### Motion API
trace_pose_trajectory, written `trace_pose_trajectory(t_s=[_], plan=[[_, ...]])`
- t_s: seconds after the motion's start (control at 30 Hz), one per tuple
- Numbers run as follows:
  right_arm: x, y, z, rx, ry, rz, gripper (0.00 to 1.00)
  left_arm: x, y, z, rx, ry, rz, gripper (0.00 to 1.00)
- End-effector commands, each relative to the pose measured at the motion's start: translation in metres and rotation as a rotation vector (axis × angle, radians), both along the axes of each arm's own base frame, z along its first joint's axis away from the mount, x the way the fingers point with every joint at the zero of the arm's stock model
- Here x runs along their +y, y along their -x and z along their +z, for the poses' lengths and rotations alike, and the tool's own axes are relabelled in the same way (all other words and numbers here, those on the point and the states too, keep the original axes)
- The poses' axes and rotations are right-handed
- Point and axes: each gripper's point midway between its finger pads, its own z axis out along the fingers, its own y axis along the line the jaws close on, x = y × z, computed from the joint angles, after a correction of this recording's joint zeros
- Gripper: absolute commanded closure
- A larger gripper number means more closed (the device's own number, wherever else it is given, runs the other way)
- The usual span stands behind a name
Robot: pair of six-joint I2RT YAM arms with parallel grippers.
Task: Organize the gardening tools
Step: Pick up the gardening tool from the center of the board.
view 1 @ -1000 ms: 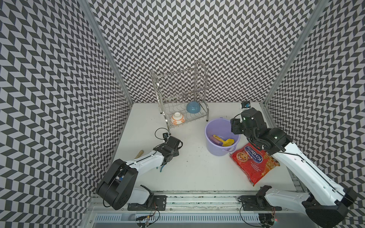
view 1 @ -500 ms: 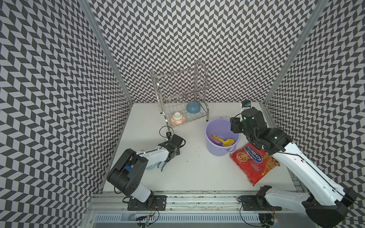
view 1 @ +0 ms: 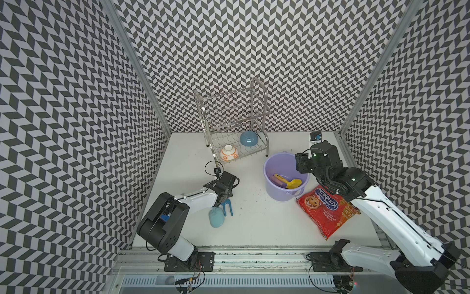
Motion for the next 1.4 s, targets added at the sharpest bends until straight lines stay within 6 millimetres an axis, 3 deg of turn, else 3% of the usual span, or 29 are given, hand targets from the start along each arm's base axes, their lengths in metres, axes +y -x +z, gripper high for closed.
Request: trace_pose_trajectory(t_s=[0.0, 0.1, 0.3, 0.6, 0.87, 1.0, 1.2, 1.37], plan=[[0.005, -0.001, 0.018, -0.068, -0.072, 0.017, 0.35, -0.004, -0.022, 0.044, -0.144, 0.083, 0.043, 0.93], [0.007, 0.000, 0.019, -0.074, -0.084, 0.029, 0.36, 0.001, -0.032, 0.069, -0.223, 0.130, 0.077, 1.00], [0.007, 0.002, 0.019, -0.078, -0.089, 0.041, 0.35, 0.012, -0.039, 0.116, -0.374, 0.260, 0.135, 1.00], [0.027, 0.012, 0.022, -0.106, -0.171, 0.158, 0.36, 0.026, -0.035, 0.169, -0.619, 0.656, 0.187, 1.00], [0.064, 0.026, 0.027, -0.114, -0.312, 0.361, 0.36, 0.006, -0.043, 0.239, -0.861, 1.024, 0.041, 1.00], [0.075, 0.031, 0.030, -0.095, -0.361, 0.417, 0.36, -0.005, -0.036, 0.282, -1.049, 1.175, -0.109, 1.00], [0.085, 0.034, 0.029, -0.036, -0.478, 0.491, 0.30, -0.020, -0.009, 0.344, -1.388, 1.251, -0.390, 1.00], [0.080, 0.036, 0.037, -0.011, -0.627, 0.570, 0.26, -0.046, -0.009, 0.373, -1.483, 1.278, -0.580, 1.00]])
